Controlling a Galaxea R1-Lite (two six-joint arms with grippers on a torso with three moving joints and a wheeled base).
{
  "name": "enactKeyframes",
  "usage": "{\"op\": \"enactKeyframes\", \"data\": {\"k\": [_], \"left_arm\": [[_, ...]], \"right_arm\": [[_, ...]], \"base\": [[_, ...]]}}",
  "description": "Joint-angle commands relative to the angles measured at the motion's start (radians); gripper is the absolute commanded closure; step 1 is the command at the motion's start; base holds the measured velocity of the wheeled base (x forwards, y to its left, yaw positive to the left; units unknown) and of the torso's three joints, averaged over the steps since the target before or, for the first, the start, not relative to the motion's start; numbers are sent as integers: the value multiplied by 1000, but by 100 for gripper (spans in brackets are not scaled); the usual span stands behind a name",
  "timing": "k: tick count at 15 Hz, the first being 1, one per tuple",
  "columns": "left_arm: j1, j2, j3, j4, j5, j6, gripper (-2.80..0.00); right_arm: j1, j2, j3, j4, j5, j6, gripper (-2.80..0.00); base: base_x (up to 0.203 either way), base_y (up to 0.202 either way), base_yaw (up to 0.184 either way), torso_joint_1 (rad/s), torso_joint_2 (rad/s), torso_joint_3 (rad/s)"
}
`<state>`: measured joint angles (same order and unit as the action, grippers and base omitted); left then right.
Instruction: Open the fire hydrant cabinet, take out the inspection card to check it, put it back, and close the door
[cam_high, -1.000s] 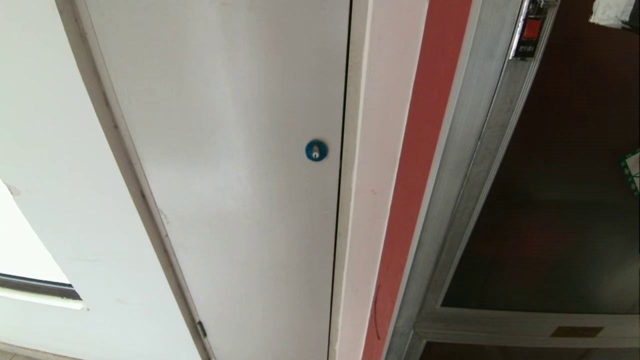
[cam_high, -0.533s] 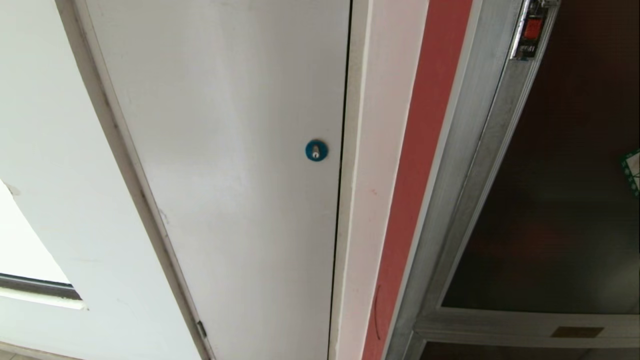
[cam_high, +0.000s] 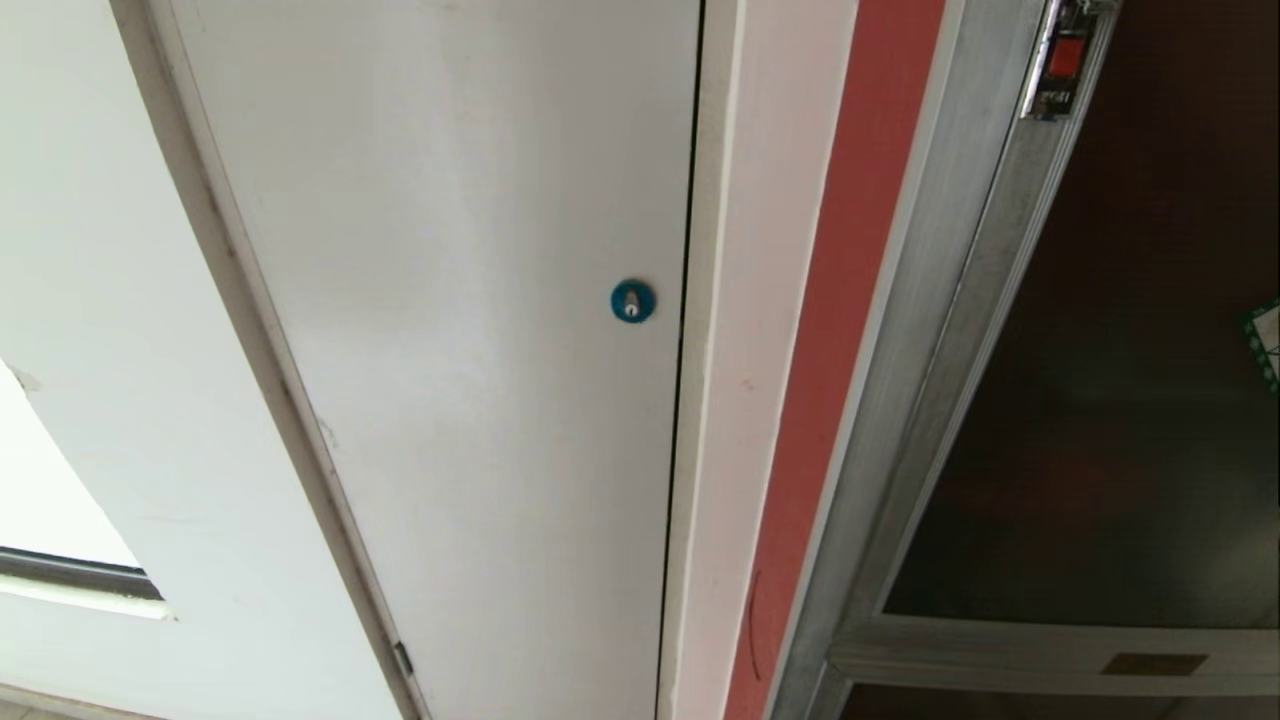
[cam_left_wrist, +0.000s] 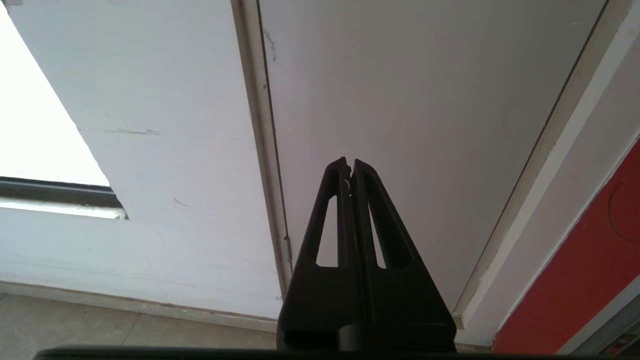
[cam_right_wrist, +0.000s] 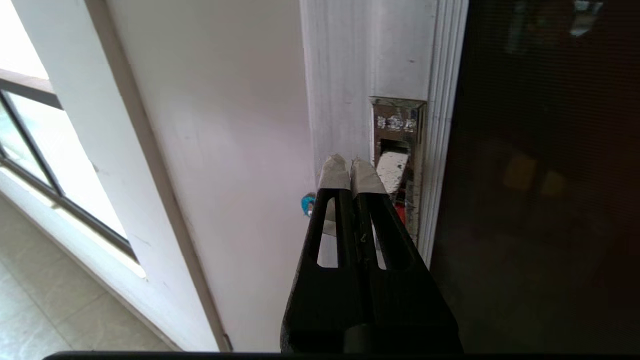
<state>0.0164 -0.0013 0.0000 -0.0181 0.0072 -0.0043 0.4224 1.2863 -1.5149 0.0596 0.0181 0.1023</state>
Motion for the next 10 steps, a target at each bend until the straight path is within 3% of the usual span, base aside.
{"op": "enactKeyframes", "data": {"k": [1, 10], "left_arm": [[0, 1, 6, 0, 0, 0, 0], [0, 1, 6, 0, 0, 0, 0]], "right_arm": [[-14, 14, 2, 0, -1, 0, 0], [-33, 53, 5, -8, -12, 2, 0]], "base": [[0, 0, 0, 0, 0, 0], [0, 0, 0, 0, 0, 0]]}}
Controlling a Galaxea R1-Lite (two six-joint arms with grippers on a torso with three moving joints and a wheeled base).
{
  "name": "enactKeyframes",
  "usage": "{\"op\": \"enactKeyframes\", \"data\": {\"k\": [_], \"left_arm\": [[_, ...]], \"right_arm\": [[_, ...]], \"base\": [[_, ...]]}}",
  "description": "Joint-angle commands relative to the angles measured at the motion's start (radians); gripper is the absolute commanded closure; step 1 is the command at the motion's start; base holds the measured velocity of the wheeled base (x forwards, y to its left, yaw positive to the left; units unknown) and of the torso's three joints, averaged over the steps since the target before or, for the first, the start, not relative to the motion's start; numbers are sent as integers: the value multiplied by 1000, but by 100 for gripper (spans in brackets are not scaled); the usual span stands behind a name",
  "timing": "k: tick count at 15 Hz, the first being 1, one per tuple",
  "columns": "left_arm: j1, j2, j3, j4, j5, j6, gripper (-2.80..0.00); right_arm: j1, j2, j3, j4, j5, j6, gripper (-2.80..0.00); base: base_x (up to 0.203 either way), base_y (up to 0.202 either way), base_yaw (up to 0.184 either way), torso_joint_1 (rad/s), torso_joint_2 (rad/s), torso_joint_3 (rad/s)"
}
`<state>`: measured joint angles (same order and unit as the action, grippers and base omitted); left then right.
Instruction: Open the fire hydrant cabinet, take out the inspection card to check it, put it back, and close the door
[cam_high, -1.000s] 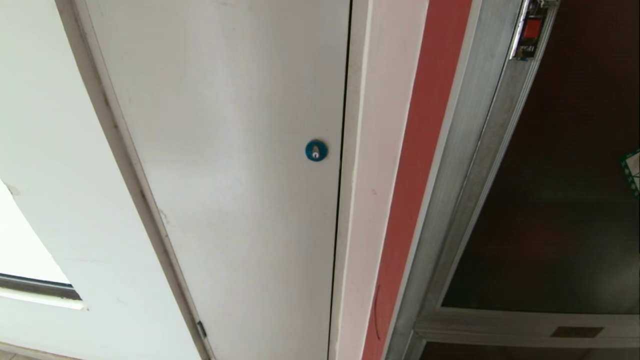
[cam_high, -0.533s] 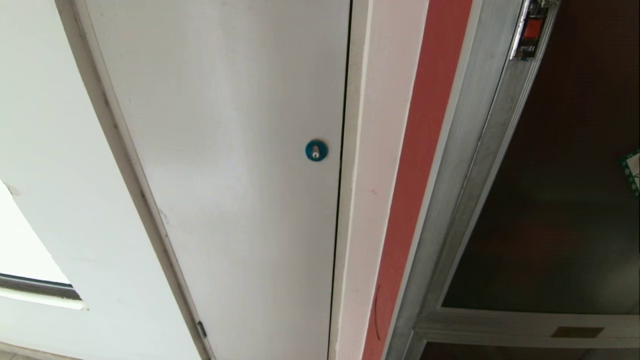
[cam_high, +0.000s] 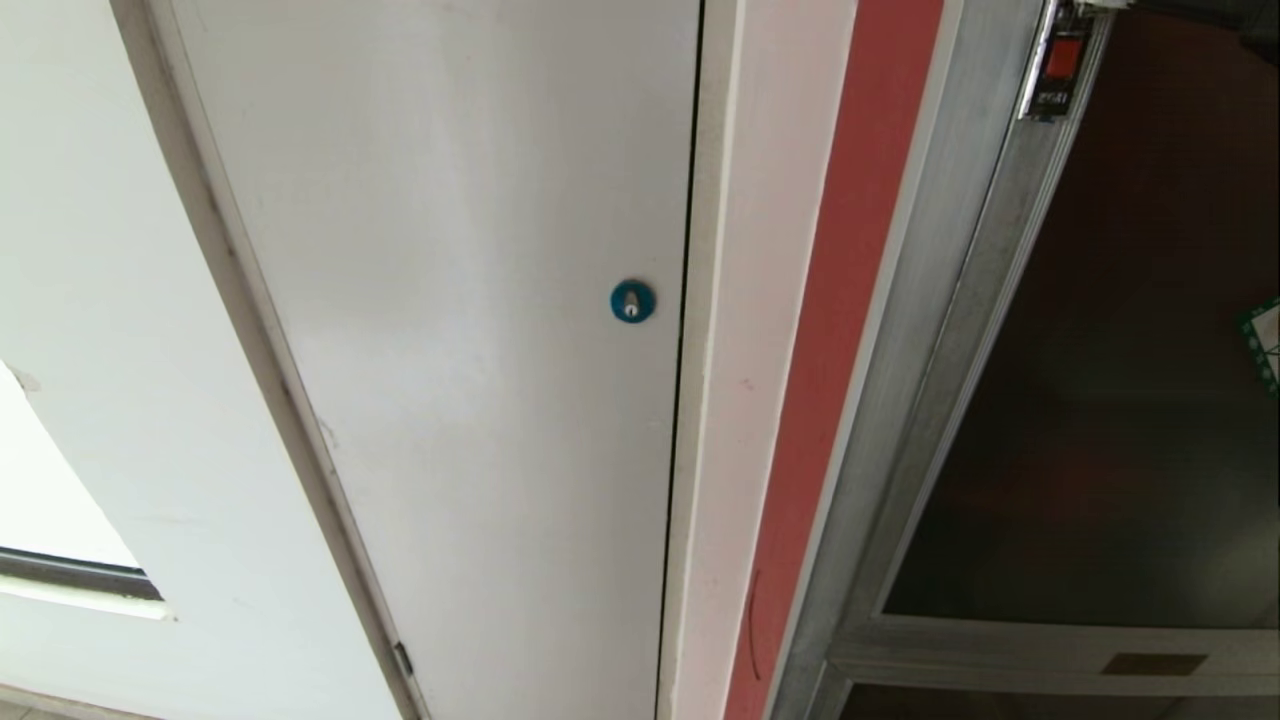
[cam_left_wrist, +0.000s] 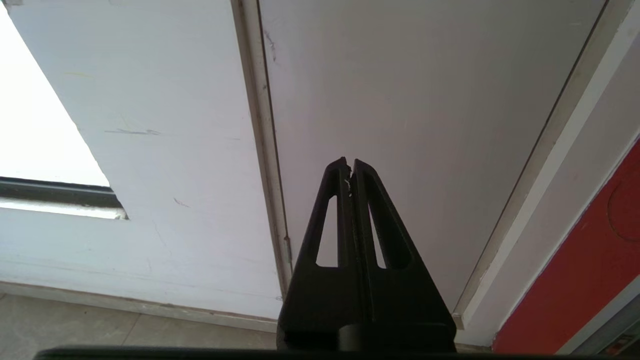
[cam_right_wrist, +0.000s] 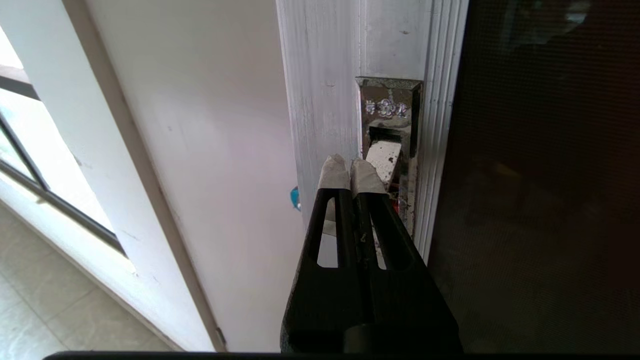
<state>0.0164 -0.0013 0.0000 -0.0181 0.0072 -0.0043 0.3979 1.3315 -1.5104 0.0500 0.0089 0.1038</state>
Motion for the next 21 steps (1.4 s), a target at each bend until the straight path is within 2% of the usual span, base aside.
{"op": "enactKeyframes", "data": {"k": [1, 4, 9, 21], "left_arm": [[0, 1, 6, 0, 0, 0, 0], [0, 1, 6, 0, 0, 0, 0], [0, 1, 6, 0, 0, 0, 0], [0, 1, 6, 0, 0, 0, 0]], "right_arm": [[-21, 7, 2, 2, -4, 0, 0], [-50, 6, 6, 2, -3, 0, 0], [-53, 9, 58, 1, 2, 0, 0], [-54, 31, 61, -30, 3, -1, 0]], "base": [[0, 0, 0, 0, 0, 0], [0, 0, 0, 0, 0, 0], [0, 0, 0, 0, 0, 0], [0, 0, 0, 0, 0, 0]]}}
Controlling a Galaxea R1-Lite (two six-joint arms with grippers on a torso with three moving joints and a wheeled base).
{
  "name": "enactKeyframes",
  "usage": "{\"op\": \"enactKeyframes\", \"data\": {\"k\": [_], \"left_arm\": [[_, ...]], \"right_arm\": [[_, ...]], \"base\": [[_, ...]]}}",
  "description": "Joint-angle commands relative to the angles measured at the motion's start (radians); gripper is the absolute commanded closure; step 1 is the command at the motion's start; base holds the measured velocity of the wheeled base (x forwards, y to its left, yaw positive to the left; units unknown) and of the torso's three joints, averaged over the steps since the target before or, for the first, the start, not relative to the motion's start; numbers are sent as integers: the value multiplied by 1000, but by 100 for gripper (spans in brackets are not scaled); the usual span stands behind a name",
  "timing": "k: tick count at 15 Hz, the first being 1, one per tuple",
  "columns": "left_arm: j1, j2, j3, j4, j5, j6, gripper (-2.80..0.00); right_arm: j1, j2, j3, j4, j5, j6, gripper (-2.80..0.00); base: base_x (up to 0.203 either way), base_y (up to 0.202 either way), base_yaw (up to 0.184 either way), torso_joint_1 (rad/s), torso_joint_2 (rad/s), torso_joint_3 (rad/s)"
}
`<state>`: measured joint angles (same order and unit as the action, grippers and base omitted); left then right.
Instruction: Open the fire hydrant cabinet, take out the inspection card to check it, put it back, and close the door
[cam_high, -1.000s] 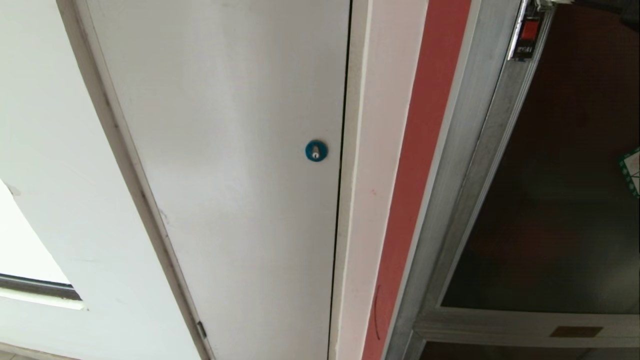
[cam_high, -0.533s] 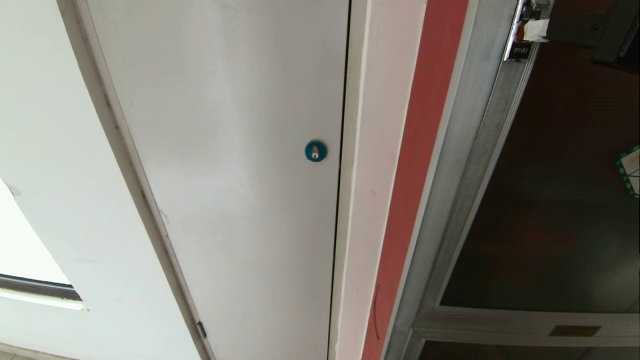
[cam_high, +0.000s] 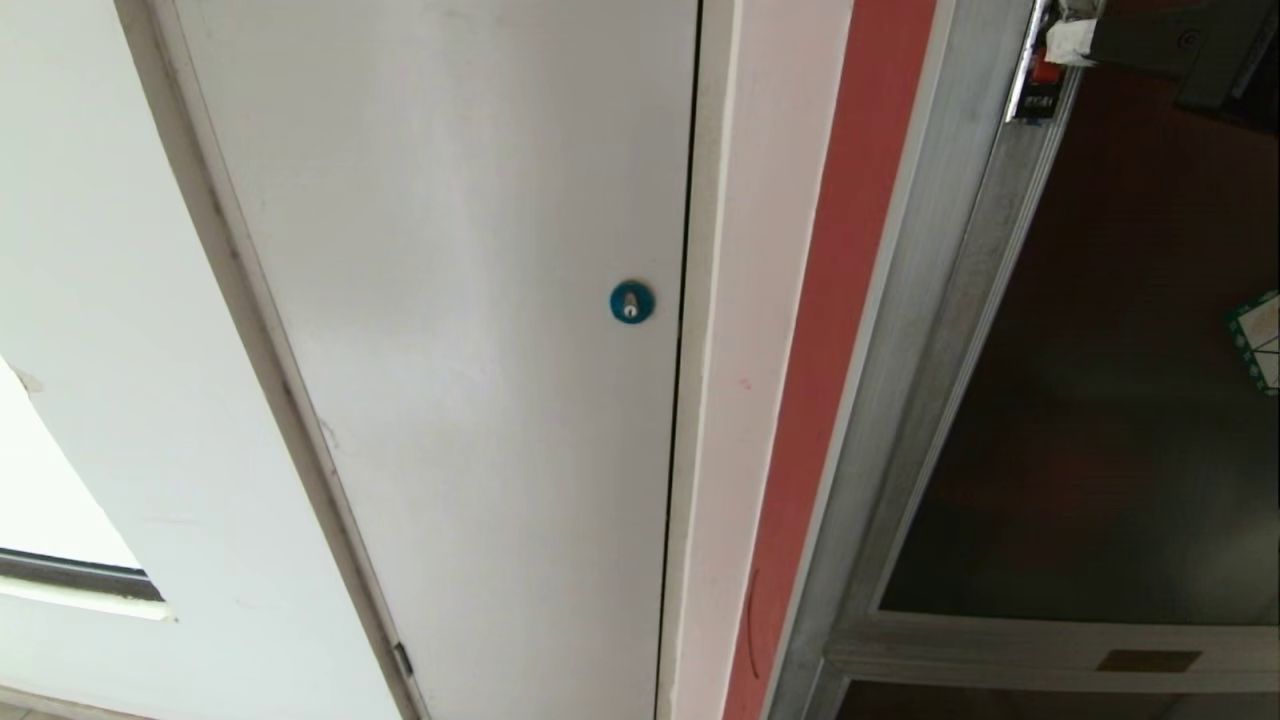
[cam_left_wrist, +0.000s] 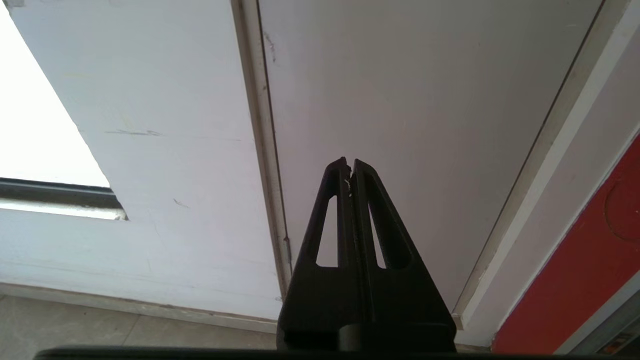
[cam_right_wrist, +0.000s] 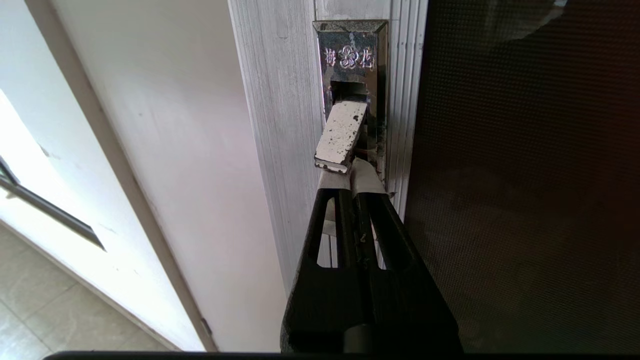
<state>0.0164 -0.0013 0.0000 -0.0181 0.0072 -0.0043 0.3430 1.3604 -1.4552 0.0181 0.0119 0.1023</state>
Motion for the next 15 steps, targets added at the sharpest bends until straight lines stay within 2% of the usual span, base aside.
{"op": "enactKeyframes", "data": {"k": [1, 9, 12, 15], "left_arm": [[0, 1, 6, 0, 0, 0, 0], [0, 1, 6, 0, 0, 0, 0], [0, 1, 6, 0, 0, 0, 0], [0, 1, 6, 0, 0, 0, 0]], "right_arm": [[1, -6, 16, 3, 2, 1, 0], [2, -94, 100, 10, 12, 0, 0], [8, -114, 65, 27, 55, 1, 0], [9, -113, -52, 166, 71, 2, 0]], "base": [[0, 0, 0, 0, 0, 0], [0, 0, 0, 0, 0, 0], [0, 0, 0, 0, 0, 0], [0, 0, 0, 0, 0, 0]]}}
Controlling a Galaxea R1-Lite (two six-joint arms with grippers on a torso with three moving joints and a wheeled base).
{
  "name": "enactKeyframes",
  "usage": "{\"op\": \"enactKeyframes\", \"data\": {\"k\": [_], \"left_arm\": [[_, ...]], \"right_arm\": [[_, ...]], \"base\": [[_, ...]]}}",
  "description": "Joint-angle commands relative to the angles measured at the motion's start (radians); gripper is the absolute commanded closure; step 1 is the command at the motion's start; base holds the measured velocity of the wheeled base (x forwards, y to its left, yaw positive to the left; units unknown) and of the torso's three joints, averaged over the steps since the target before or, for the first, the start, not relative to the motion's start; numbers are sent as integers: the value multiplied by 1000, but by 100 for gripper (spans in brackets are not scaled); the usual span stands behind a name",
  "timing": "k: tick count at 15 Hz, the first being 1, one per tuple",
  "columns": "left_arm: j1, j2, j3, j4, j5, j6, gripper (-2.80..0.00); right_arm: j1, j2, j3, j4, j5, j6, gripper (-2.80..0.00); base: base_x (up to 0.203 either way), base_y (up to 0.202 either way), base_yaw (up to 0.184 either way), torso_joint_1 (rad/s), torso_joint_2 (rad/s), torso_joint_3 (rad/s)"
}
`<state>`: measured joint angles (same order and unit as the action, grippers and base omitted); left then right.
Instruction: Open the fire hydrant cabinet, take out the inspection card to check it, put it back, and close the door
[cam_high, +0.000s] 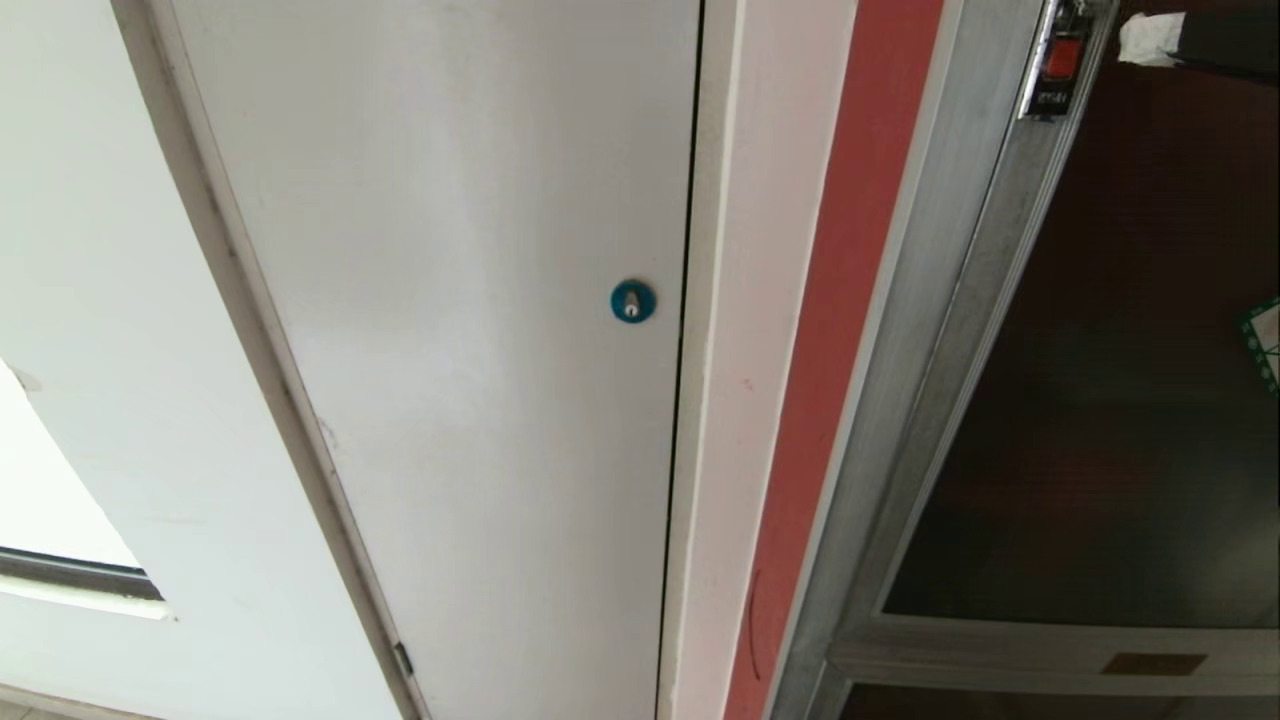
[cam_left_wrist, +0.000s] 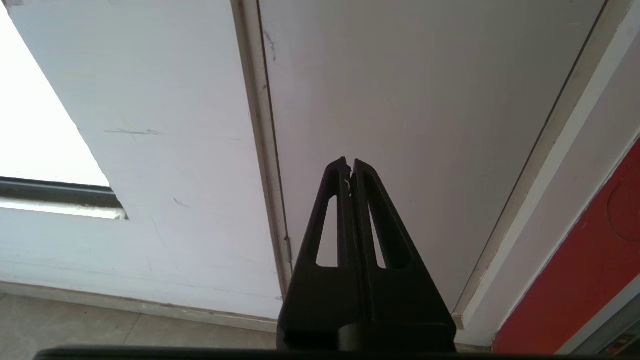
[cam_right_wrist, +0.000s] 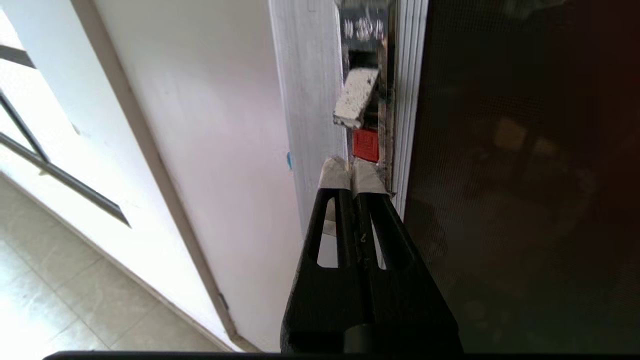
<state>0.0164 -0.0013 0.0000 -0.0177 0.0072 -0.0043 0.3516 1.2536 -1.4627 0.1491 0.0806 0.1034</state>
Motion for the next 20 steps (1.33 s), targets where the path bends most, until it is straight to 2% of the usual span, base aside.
{"op": "enactKeyframes", "data": {"k": [1, 6, 10, 20], "left_arm": [[0, 1, 6, -1, 0, 0, 0], [0, 1, 6, -1, 0, 0, 0], [0, 1, 6, -1, 0, 0, 0], [0, 1, 6, -1, 0, 0, 0]], "right_arm": [[1, 4, -88, 71, 3, 1, 0], [24, 93, -284, 216, 1, -1, 0], [45, 157, -390, 273, -16, -5, 0], [43, 197, -393, 267, -44, -1, 0]], "base": [[0, 0, 0, 0, 0, 0], [0, 0, 0, 0, 0, 0], [0, 0, 0, 0, 0, 0], [0, 0, 0, 0, 0, 0]]}}
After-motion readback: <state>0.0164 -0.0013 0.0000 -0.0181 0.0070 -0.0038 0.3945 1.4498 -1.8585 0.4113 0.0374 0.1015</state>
